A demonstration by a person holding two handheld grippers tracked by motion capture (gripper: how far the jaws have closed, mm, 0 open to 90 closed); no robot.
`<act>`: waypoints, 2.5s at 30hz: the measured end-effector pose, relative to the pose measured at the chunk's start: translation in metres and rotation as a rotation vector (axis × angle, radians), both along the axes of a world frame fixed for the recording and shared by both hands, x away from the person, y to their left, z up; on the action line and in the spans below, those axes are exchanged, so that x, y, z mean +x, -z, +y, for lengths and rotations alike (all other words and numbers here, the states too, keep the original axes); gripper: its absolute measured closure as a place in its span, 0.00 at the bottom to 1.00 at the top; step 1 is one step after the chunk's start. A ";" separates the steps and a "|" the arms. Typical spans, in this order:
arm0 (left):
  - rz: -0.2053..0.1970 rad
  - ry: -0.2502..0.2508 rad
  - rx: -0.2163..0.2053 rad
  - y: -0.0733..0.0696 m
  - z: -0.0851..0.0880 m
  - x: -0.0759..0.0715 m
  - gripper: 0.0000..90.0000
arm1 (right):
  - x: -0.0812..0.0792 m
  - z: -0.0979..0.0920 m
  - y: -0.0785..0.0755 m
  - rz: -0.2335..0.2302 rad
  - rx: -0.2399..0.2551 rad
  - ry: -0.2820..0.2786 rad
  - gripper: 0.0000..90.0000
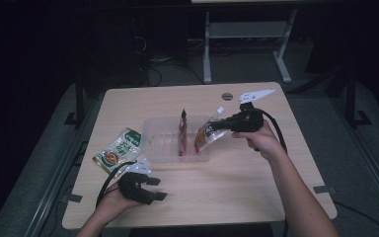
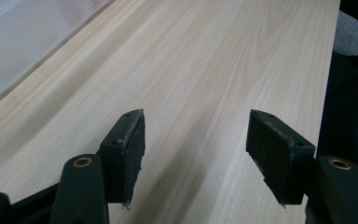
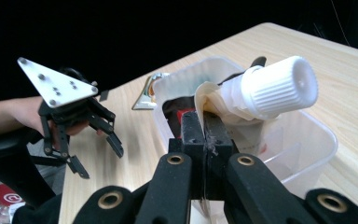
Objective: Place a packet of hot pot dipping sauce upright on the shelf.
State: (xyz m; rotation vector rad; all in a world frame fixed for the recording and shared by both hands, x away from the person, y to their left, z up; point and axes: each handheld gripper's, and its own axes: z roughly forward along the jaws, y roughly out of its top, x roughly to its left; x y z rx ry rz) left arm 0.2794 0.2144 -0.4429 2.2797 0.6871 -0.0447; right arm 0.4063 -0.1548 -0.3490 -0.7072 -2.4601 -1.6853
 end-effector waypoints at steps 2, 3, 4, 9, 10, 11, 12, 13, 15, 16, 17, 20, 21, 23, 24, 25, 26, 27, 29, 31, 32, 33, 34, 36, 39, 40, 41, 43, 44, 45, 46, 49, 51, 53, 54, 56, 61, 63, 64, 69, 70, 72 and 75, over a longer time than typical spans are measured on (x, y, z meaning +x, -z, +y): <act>-0.001 0.000 0.000 0.000 0.000 0.000 0.41 | 0.000 0.001 0.001 -0.005 -0.006 -0.001 0.99; 0.001 -0.001 -0.002 0.000 0.000 0.000 0.41 | 0.000 0.002 0.002 -0.003 -0.007 -0.002 0.99; 0.005 -0.004 -0.005 0.000 0.000 0.000 0.41 | 0.001 0.004 0.004 -0.003 -0.009 -0.001 0.99; 0.008 -0.005 -0.007 0.000 0.000 0.000 0.41 | 0.002 0.006 0.009 0.007 -0.014 0.003 0.99; 0.008 -0.003 -0.007 0.001 0.000 0.000 0.41 | 0.002 0.006 0.010 0.007 -0.012 0.007 0.99; 0.008 -0.003 -0.007 0.001 0.000 0.000 0.41 | 0.002 0.006 0.011 0.010 -0.010 0.012 0.99; 0.008 -0.001 -0.006 0.001 0.000 0.000 0.41 | 0.002 0.006 0.012 0.012 -0.005 0.017 0.99; 0.007 0.000 -0.005 0.001 0.000 0.000 0.41 | 0.002 0.005 0.012 0.016 -0.003 0.022 0.99; 0.009 0.002 -0.002 0.001 0.000 0.000 0.41 | 0.003 0.005 0.014 0.018 0.003 0.032 0.99; 0.010 0.002 -0.002 0.001 0.000 0.000 0.41 | 0.003 0.005 0.015 0.018 0.006 0.038 0.99; 0.010 0.001 -0.003 0.001 0.000 0.000 0.41 | 0.003 0.005 0.016 0.019 0.008 0.041 0.99; 0.012 0.003 -0.002 0.002 -0.001 0.000 0.41 | 0.004 0.008 0.018 0.022 0.007 0.046 0.99; 0.012 0.003 -0.002 0.002 -0.001 0.000 0.41 | 0.004 0.009 0.018 0.019 0.009 0.047 0.99; 0.011 0.005 -0.001 0.002 -0.001 0.000 0.41 | 0.004 0.010 0.018 0.016 0.010 0.049 0.98; 0.012 0.004 -0.001 0.002 -0.001 0.000 0.41 | 0.003 0.011 0.019 0.019 0.008 0.050 0.98; 0.012 0.003 -0.001 0.002 -0.001 0.000 0.41 | 0.003 0.011 0.019 0.017 0.007 0.049 0.98; 0.013 0.002 -0.001 0.002 -0.001 0.000 0.41 | 0.003 0.012 0.019 0.015 0.006 0.052 0.98; 0.012 0.002 -0.002 0.002 -0.001 0.000 0.41 | 0.003 0.014 0.020 0.015 0.004 0.051 0.98; 0.013 0.002 -0.003 0.002 -0.001 0.001 0.41 | 0.003 0.016 0.022 0.015 0.000 0.053 0.98; 0.012 0.007 0.003 0.002 -0.001 0.001 0.41 | 0.003 0.018 0.023 0.017 -0.001 0.055 0.98; 0.013 0.007 0.003 0.002 -0.001 0.001 0.41 | 0.004 0.019 0.024 0.018 -0.004 0.054 0.98; 0.015 0.003 -0.002 0.002 -0.001 0.001 0.41 | 0.004 0.020 0.025 0.017 -0.007 0.055 0.98; 0.015 0.003 -0.003 0.002 -0.001 0.000 0.41 | 0.004 0.022 0.026 0.021 -0.007 0.054 0.98; 0.014 0.004 -0.002 0.002 -0.001 0.000 0.41 | 0.004 0.023 0.027 0.017 -0.011 0.055 0.98; 0.017 0.000 -0.001 0.002 -0.001 0.000 0.41 | 0.004 0.026 0.029 0.020 -0.019 0.055 0.98; 0.017 -0.002 -0.003 0.002 0.000 0.000 0.41 | 0.005 0.028 0.030 0.018 -0.023 0.053 0.97; 0.018 -0.004 -0.004 0.002 0.000 0.000 0.41 | 0.005 0.028 0.031 0.022 -0.026 0.054 0.97; 0.018 -0.004 -0.004 0.002 -0.001 0.000 0.41 | 0.005 0.030 0.033 0.024 -0.032 0.055 0.97; 0.018 -0.002 -0.003 0.002 -0.001 0.000 0.41 | 0.005 0.031 0.034 0.024 -0.034 0.055 0.97; 0.017 -0.002 -0.003 0.002 -0.001 0.000 0.41 | 0.005 0.032 0.035 0.029 -0.037 0.057 0.97; 0.018 -0.001 -0.002 0.002 -0.001 0.000 0.41 | 0.005 0.033 0.035 0.029 -0.037 0.057 0.96; 0.019 -0.003 -0.002 0.002 -0.001 0.000 0.41 | 0.005 0.034 0.035 0.028 -0.033 0.063 0.93; 0.016 0.000 -0.002 0.002 0.000 0.000 0.41 | 0.004 0.034 0.034 0.023 -0.027 0.068 0.85; 0.016 0.000 -0.004 0.003 0.000 0.000 0.41 | 0.004 0.033 0.032 0.025 -0.026 0.070 0.78; 0.017 0.002 -0.003 0.002 0.000 0.000 0.41 | 0.002 0.032 0.029 0.020 -0.033 0.088 0.63; 0.020 0.001 0.001 0.002 0.000 0.000 0.41 | 0.000 0.030 0.026 0.006 -0.048 0.108 0.53; 0.018 0.003 0.000 0.002 0.000 0.000 0.41 | -0.006 0.027 0.019 -0.005 -0.078 0.129 0.36; 0.017 0.003 0.000 0.002 0.000 0.000 0.41 | -0.008 0.026 0.017 -0.008 -0.092 0.129 0.32; 0.014 0.008 0.005 0.002 0.001 0.000 0.41 | -0.009 0.025 0.017 -0.007 -0.095 0.128 0.31; 0.010 0.007 0.003 0.002 0.001 0.000 0.41 | -0.017 0.023 0.015 -0.015 -0.132 0.122 0.28; 0.009 0.008 0.004 0.002 0.001 0.000 0.41 | -0.018 0.022 0.015 -0.020 -0.148 0.119 0.28; 0.008 0.010 0.006 0.002 0.001 0.000 0.41 | -0.021 0.020 0.015 -0.024 -0.152 0.123 0.28; 0.008 0.010 0.007 0.002 0.001 0.000 0.41 | -0.024 0.015 0.017 -0.023 -0.160 0.129 0.28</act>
